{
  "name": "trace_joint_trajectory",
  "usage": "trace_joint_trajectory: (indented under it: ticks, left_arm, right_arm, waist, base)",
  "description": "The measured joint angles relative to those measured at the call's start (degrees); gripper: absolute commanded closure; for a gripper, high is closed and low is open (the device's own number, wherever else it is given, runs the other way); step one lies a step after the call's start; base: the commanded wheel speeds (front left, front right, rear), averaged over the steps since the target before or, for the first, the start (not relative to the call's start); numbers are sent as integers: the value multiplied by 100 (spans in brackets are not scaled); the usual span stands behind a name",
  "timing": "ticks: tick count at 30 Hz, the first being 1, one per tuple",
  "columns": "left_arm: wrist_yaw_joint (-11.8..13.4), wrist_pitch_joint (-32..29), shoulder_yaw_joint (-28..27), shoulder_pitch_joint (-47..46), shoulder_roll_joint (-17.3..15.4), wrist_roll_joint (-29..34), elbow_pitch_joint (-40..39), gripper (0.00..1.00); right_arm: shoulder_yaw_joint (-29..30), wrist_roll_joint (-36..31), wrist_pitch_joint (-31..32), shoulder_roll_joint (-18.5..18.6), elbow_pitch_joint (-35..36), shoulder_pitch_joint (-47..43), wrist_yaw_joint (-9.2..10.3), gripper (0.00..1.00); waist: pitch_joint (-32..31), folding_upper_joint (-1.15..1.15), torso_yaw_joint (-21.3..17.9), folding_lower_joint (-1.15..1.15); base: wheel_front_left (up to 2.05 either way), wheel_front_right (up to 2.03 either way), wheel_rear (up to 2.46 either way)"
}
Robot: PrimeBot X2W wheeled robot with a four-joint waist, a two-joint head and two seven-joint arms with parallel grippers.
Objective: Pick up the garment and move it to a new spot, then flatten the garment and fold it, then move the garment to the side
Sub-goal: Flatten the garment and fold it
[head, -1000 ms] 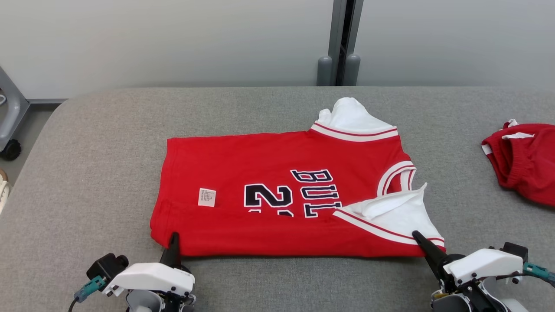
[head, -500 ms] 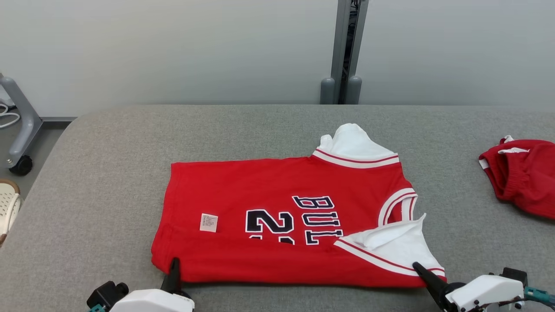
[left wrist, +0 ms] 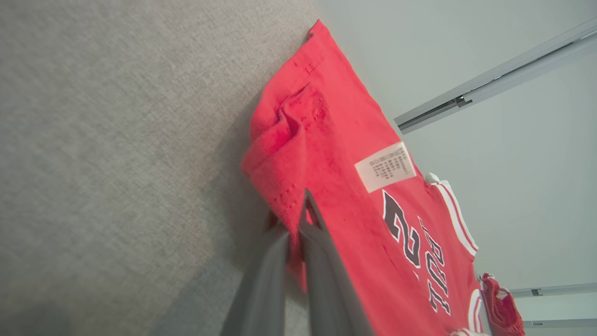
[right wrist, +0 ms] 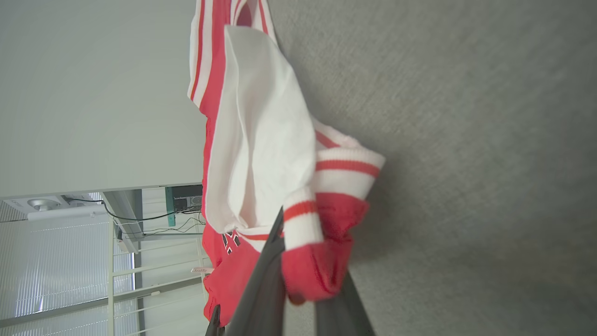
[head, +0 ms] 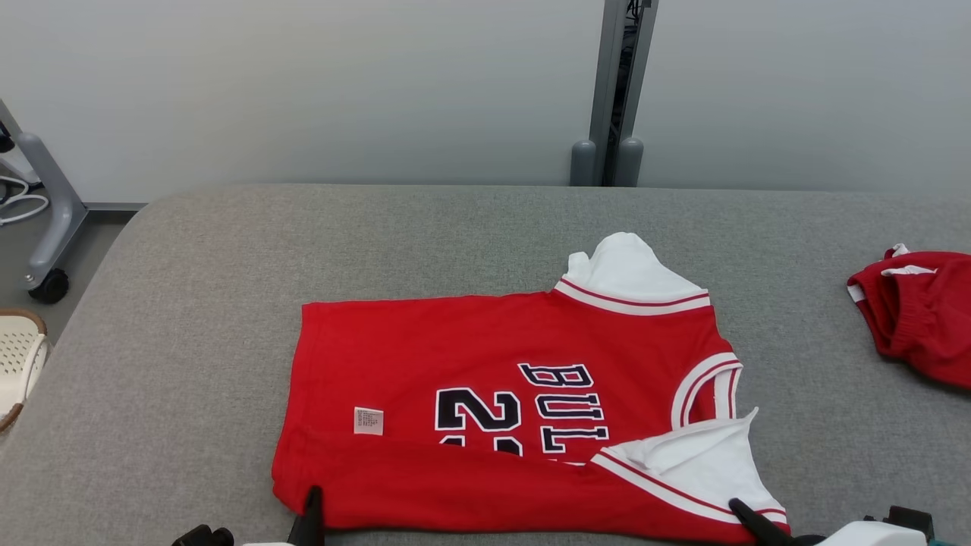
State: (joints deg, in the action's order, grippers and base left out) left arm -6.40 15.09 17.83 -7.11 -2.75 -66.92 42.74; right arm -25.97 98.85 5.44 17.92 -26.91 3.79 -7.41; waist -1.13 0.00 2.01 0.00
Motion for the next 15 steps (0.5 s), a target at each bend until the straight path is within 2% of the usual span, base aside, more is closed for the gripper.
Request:
trace_joint_trajectory:
  ticks: [7,8,9,11,12,13,15]
  left_arm:
    - [98,1,4,97,0,5,-145,100]
    - [116,1,2,97,1,5,-157,100]
    - [141,1,4,97,0,5,-165,100]
    - [176,1,37,97,-1,1,-162,100]
    - [210,0,54,97,0,-11,-153,43]
    - [255,0,56,97,1,-12,-143,0]
    - [311,0,29,96,1,-13,-136,0]
  right_arm:
    - [-101,108,-85,93,97,-81,0,100]
    - [-111,144,-114,92,70,-81,0,55]
    - [-130,152,-169,94,37,-79,0,0]
    - [-179,154,-236,113,-21,-67,0,0]
    - [-199,155,-256,126,-44,-48,0,0]
    - [-213,156,-303,137,-65,-16,-1,0]
    - [-226,162,-378,181,-129,57,-2,0]
  waist:
    - [51,0,-20,0]
    - [56,0,-24,0]
    - [61,0,-29,0]
    - [70,0,-38,0]
    - [74,0,-41,0]
    - [77,0,-45,0]
    - [86,0,-50,0]
  base:
    - [0,0,0]
    - [0,0,0]
    - [0,0,0]
    - [0,0,0]
    - [0,0,0]
    - [0,0,0]
    - [0,0,0]
